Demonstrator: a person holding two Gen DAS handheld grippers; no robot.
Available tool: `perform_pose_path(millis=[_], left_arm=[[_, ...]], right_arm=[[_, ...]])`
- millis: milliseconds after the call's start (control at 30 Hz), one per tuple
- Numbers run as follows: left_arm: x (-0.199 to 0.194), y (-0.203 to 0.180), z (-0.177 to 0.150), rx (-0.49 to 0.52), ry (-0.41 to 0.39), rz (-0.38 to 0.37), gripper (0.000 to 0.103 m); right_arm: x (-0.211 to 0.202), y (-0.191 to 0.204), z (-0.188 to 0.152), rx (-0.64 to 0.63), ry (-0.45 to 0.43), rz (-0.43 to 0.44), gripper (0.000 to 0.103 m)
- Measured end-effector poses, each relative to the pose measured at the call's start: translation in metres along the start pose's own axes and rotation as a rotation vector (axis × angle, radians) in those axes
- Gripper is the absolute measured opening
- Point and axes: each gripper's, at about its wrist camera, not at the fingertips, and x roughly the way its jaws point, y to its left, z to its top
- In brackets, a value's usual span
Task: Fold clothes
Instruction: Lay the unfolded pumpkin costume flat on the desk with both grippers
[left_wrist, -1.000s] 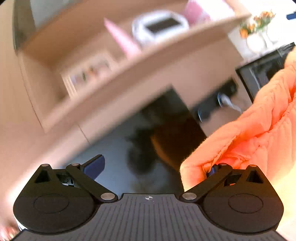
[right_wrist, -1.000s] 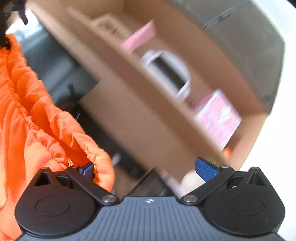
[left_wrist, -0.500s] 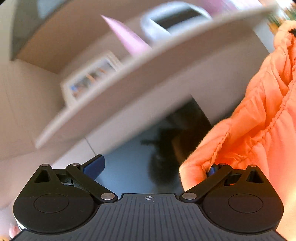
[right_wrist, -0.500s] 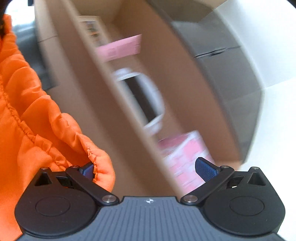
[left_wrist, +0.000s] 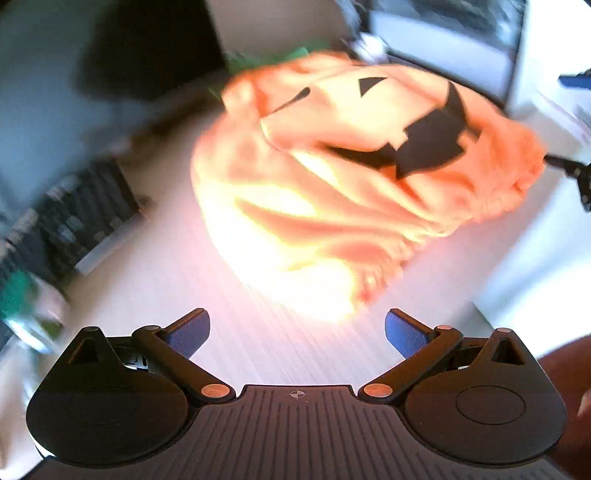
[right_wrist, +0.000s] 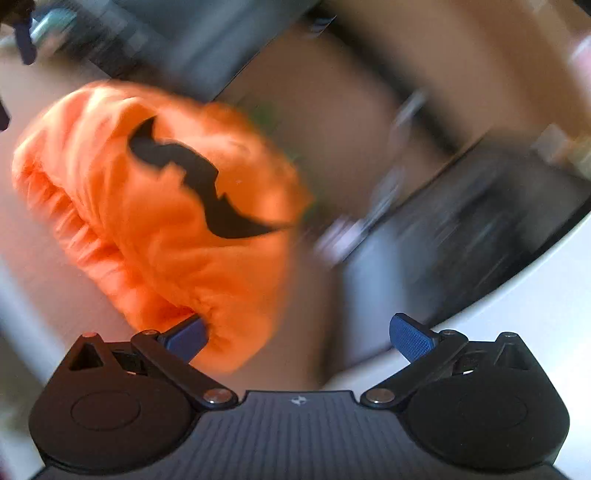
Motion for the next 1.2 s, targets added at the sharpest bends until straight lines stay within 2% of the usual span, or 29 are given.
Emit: perform_pose_path(millis=[33, 100, 200, 267, 367, 500, 567, 600, 700, 733, 833, 900, 933, 967, 1000, 1067, 1100, 1200], left_arm=[[-0.005, 0.0, -0.002, 0.009, -0.024, -0.038, 0.103], [-0.012, 0.005, 0.002, 0.017, -0.074, -0.066, 0.103], [-0.01, 0.005, 0.018, 0.069, -0.103, 0.001, 0.103], [-0.003, -0.001, 0.024, 0.144, -0.107, 0.068, 0.103], [0.019, -0.015, 0.023, 0.262, -0.095, 0.154, 0.103], [0.043, -0.03, 0.024, 0.371, -0.084, 0.222, 0.103], [0.046, -0.031, 0.03, 0.404, -0.112, 0.321, 0.103], [0.044, -0.026, 0.035, 0.398, -0.127, 0.37, 0.103], [0.014, 0.007, 0.061, 0.237, -0.197, 0.452, 0.103], [0.003, 0.016, 0.067, 0.19, -0.218, 0.448, 0.103], [-0.027, 0.034, 0.07, 0.067, -0.231, 0.343, 0.103], [-0.028, 0.033, 0.059, 0.02, -0.168, 0.299, 0.103], [-0.024, 0.033, 0.05, -0.001, -0.12, 0.276, 0.103], [-0.016, 0.033, 0.039, -0.024, -0.061, 0.214, 0.103], [-0.008, 0.033, 0.027, -0.056, 0.004, 0.112, 0.103], [-0.001, 0.033, 0.011, -0.098, 0.077, -0.021, 0.103], [-0.003, 0.032, 0.008, -0.094, 0.075, -0.044, 0.103], [-0.022, 0.035, 0.016, -0.087, -0.018, -0.054, 0.103]], right_arm=[[-0.002, 0.003, -0.006, 0.043, 0.041, 0.04, 0.103], [-0.008, -0.006, -0.009, 0.19, 0.094, 0.12, 0.103], [-0.008, -0.027, -0.009, 0.407, 0.122, 0.239, 0.103], [-0.004, -0.029, -0.008, 0.448, 0.137, 0.249, 0.103], [0.004, -0.013, -0.007, 0.381, 0.143, 0.208, 0.103], [0.032, 0.016, -0.001, 0.284, 0.149, 0.111, 0.103], [0.039, 0.017, 0.007, 0.298, 0.121, 0.032, 0.103], [0.037, 0.007, 0.012, 0.341, 0.087, -0.014, 0.103], [0.021, -0.035, 0.023, 0.442, -0.017, -0.135, 0.103], [0.015, -0.047, 0.025, 0.449, -0.045, -0.159, 0.103], [0.009, -0.062, 0.026, 0.399, -0.073, -0.206, 0.103], [0.01, -0.059, 0.023, 0.325, -0.08, -0.231, 0.103], [0.015, -0.054, 0.02, 0.275, -0.062, -0.237, 0.103], [0.023, -0.048, 0.018, 0.216, -0.015, -0.233, 0.103], [0.033, -0.042, 0.013, 0.158, 0.034, -0.2, 0.103], [0.042, -0.036, 0.001, 0.127, 0.086, -0.079, 0.103], [0.042, -0.036, -0.003, 0.126, 0.109, -0.012, 0.103], [0.027, -0.044, -0.011, 0.148, 0.123, 0.149, 0.103]])
